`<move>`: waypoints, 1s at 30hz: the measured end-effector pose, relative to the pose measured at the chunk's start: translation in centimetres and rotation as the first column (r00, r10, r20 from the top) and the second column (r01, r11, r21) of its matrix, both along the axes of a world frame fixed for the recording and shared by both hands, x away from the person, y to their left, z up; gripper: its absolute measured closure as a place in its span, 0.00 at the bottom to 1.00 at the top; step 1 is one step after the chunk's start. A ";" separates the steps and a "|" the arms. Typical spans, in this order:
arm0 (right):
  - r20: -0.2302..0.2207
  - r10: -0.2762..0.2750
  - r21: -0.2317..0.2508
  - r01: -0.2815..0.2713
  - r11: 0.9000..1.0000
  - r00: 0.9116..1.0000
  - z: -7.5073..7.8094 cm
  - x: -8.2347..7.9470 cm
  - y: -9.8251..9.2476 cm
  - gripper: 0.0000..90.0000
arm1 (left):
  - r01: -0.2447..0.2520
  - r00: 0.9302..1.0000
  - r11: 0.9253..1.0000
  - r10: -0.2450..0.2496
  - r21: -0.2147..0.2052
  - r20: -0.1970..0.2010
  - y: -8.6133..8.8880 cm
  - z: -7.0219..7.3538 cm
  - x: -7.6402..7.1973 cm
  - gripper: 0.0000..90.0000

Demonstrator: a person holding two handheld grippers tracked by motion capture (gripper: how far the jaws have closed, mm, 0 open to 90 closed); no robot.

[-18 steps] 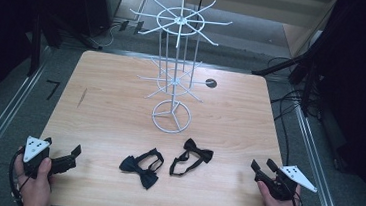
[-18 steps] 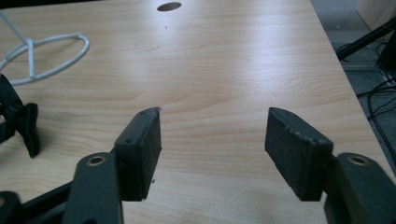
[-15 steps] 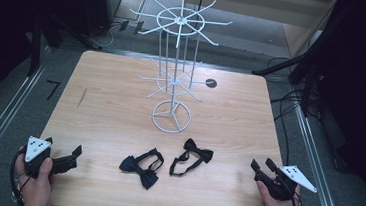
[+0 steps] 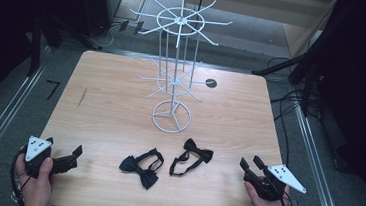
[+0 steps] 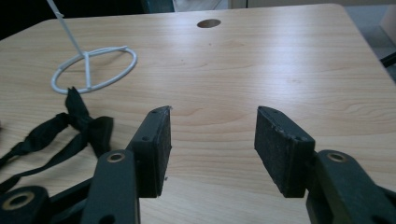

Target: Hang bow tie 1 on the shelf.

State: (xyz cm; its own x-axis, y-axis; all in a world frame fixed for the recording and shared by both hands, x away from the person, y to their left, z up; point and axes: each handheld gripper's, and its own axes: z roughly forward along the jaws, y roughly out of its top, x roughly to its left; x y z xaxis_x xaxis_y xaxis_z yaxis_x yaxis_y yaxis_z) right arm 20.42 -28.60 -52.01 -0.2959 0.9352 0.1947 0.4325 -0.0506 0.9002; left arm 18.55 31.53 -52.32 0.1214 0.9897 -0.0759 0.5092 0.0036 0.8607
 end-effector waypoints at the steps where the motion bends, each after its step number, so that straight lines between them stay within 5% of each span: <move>1: -0.017 0.012 0.009 -0.012 1.000 1.000 0.1 -0.1 0.4 0.56 | 0.002 1.000 1.000 -0.002 0.003 -0.002 0.0 0.0 0.0 0.00; 21: -0.030 0.107 -0.028 -0.108 0.994 0.994 0.4 -0.3 5.5 0.63 | -0.005 1.000 1.000 0.005 -0.001 -0.012 0.0 0.0 0.1 0.00; 30: -0.046 0.172 -0.048 -0.174 0.984 0.984 0.6 -0.1 8.1 0.65 | -0.013 1.000 1.000 0.013 0.005 -0.005 -0.1 0.0 0.0 0.00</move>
State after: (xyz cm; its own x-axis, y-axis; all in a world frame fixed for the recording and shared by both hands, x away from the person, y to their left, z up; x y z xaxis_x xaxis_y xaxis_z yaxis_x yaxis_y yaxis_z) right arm 20.32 -20.51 -51.46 -0.4469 0.8796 0.1629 0.4678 0.0745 0.8807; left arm 18.53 31.41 -52.33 0.1080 0.9915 -0.0719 0.5133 0.0063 0.8582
